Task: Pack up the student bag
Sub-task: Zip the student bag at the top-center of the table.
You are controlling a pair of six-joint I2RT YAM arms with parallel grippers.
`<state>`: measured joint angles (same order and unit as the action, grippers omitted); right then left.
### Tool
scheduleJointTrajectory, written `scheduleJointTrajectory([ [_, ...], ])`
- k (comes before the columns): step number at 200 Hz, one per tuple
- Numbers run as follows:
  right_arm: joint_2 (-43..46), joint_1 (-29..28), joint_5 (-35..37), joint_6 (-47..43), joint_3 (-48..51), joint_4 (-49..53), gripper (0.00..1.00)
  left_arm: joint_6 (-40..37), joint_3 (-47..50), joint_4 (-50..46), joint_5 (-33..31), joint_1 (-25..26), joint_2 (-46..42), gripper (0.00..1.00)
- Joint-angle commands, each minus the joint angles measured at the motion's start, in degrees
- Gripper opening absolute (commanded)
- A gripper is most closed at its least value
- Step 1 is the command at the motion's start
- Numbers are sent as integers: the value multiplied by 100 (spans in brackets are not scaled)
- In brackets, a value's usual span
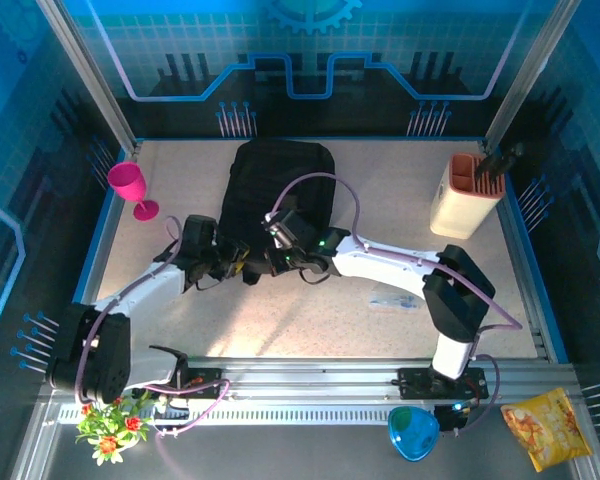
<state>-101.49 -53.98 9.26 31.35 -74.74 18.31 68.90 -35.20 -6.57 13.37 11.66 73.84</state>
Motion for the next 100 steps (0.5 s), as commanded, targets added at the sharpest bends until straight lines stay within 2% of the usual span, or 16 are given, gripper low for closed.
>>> scheduleJointTrajectory([
  [1,461,-45,997,187,345,245,0,-95,-136,62,-169,11,169,21],
  [22,583,115,1703,316,603,493,0,-182,-80,-19,-214,12,235,12],
  [69,555,606,2668,476,756,793,0,-267,6,-47,-152,11,267,7],
  [100,350,1011,2825,573,569,869,0,-402,-28,-168,-47,11,262,7],
])
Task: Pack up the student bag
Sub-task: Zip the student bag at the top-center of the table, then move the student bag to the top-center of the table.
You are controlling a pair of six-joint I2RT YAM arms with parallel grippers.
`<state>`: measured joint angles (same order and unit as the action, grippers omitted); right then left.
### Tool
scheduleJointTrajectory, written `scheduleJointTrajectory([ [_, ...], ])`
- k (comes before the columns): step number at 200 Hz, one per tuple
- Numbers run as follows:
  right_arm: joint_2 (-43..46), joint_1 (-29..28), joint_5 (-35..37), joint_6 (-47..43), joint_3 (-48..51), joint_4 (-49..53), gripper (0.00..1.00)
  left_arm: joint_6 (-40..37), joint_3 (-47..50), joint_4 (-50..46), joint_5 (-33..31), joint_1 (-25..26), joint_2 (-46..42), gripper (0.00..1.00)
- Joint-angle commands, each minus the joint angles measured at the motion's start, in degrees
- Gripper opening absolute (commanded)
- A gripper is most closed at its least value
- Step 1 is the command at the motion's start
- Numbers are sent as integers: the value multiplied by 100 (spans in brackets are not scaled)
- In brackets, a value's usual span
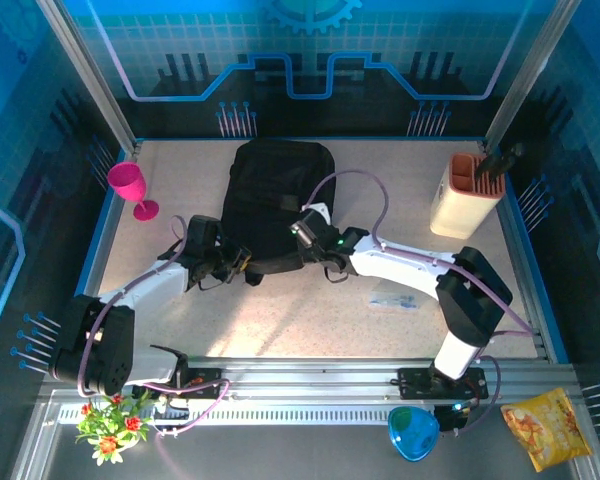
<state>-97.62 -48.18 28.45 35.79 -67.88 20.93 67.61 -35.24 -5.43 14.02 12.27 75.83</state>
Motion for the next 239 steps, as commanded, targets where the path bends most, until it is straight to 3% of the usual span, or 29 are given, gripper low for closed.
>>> scheduleJointTrajectory([
  [1,-50,445,903,125,-123,602,0,-274,-25,-287,-107,-50,63,7],
  [68,-895,1210,689,-767,-1092,333,0,-1052,-62,-981,394,-51,100,6],
  [146,-1728,1699,445,-943,-2170,822,0,-1947,-41,-1906,685,0,-57,5],
  [181,-1098,1629,252,-598,-1312,866,0,-2197,-154,-2494,575,257,-270,12],
  [224,171,1609,-401,-65,497,603,0,-2376,-420,-3482,-12,725,-876,38],
  [239,550,1625,-685,-26,928,395,9,-2509,-696,-3714,-261,794,-1042,44],
])
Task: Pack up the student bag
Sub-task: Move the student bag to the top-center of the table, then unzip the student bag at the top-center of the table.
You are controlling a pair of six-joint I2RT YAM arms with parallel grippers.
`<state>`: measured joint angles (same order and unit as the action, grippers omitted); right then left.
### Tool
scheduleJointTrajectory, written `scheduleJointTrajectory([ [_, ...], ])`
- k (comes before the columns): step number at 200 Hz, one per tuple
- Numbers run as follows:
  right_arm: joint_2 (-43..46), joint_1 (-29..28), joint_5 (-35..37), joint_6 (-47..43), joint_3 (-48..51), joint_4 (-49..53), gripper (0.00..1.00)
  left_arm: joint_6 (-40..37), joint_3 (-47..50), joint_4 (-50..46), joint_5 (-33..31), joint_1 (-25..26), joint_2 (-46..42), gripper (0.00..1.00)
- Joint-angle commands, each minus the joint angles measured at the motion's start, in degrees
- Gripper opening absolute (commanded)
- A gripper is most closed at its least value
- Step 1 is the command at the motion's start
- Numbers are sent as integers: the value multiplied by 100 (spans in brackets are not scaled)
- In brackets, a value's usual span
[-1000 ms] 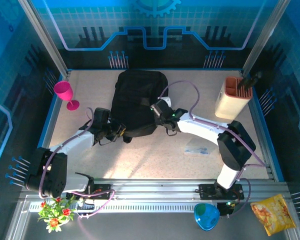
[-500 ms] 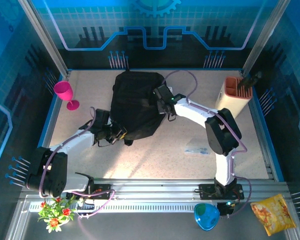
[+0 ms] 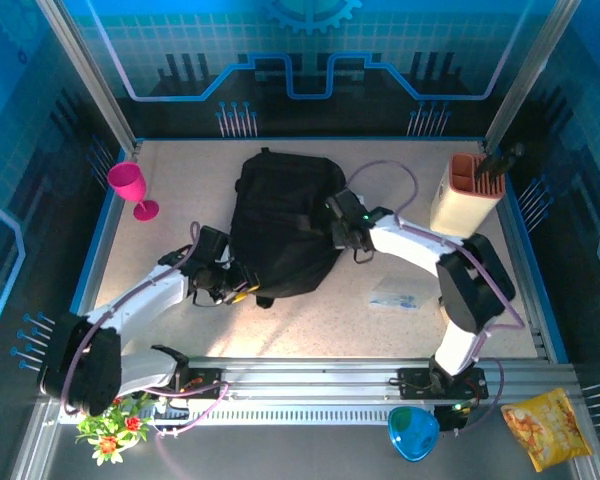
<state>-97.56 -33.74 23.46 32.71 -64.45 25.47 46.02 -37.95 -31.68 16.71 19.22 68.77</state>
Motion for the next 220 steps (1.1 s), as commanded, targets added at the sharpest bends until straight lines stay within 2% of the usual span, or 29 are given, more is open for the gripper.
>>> scheduleJointTrajectory([
  [1,562,182,-203,277,597,-73,10,-362,-446,-1101,-547,108,-346,44],
  [21,976,249,-617,219,796,-337,34,-653,-1050,-1289,-893,251,-268,51],
  [38,1229,375,-928,210,744,-430,54,-933,-1668,-1316,-1153,397,56,54],
  [56,1431,569,-1270,286,694,-554,66,-1211,-2384,-1290,-1460,648,566,56],
  [74,1545,785,-1646,323,710,-720,73,-1470,-3120,-1199,-1637,906,1203,58],
  [111,1591,1095,-2108,450,814,-848,77,-1874,-4541,-911,-1754,1283,2634,56],
  [158,1709,1273,-2432,578,1106,-903,77,-2063,-6202,-1234,-1819,1433,4304,48],
  [220,1552,1271,-2753,732,1250,-1051,77,-2177,-7247,-1667,-1819,1429,5398,39],
])
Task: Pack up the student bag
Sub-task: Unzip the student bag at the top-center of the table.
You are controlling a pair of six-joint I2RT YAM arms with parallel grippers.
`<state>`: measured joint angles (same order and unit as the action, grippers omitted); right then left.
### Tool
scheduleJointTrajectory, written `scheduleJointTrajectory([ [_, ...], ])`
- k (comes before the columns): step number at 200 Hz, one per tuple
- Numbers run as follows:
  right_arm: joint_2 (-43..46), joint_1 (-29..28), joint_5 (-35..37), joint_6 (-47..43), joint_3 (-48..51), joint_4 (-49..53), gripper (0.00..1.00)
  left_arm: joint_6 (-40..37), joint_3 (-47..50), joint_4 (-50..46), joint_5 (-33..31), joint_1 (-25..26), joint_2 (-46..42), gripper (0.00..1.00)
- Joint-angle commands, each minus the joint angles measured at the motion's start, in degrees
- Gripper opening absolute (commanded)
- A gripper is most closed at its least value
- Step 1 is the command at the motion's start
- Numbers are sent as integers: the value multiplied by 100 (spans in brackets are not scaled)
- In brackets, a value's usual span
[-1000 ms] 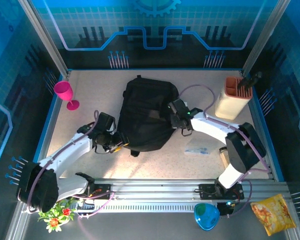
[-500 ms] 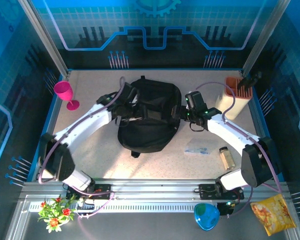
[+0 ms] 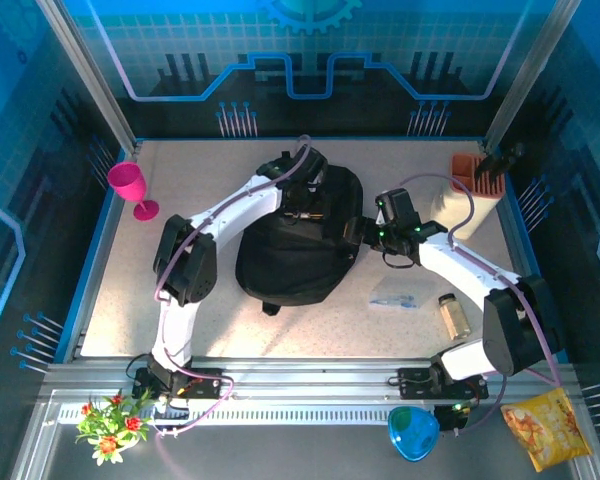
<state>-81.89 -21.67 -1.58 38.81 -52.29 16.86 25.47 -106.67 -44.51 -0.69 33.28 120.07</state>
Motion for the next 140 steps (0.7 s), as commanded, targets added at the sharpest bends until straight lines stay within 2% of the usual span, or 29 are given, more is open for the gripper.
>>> scheduleJointTrajectory([
  [1,-18,65,-256,125,35,-191,77,-118,-382,-388,-80,22,279,38],
  [54,-346,58,-482,180,-39,-236,75,-34,-643,-524,-4,25,643,29],
  [71,-504,35,-492,182,-91,-202,73,-15,-712,-524,103,27,704,20],
  [99,-846,-36,-290,184,-249,-32,69,6,-716,-471,111,28,645,0],
  [140,-1478,-105,471,184,-715,627,56,-51,-348,-338,-405,-48,130,0],
])
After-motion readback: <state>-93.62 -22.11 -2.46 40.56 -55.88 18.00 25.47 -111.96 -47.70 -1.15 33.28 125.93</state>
